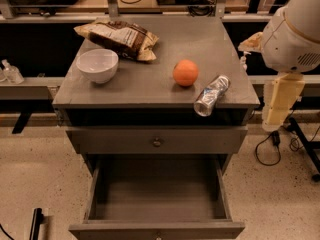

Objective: Place redbull can into middle drawer

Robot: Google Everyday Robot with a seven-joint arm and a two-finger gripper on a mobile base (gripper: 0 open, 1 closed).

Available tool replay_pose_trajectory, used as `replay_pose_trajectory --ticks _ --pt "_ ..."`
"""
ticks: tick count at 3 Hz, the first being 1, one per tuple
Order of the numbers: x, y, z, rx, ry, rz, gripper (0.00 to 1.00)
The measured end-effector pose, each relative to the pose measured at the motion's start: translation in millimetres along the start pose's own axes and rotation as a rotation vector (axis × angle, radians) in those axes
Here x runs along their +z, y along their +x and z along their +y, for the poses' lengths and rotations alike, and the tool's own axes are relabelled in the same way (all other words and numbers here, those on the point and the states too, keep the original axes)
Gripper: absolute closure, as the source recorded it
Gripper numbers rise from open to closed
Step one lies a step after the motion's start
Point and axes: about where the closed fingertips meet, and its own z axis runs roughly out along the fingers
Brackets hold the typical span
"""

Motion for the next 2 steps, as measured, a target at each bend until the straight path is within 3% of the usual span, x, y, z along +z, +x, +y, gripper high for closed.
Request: replay_pose_trajectory --ticks 1,2 --pt "23.7 -15.7 -19.5 -0.221 -0.034 0.021 0.0" --pt "43.7 -25.8 -35.3 -0.373 -0.079 0.014 0.0"
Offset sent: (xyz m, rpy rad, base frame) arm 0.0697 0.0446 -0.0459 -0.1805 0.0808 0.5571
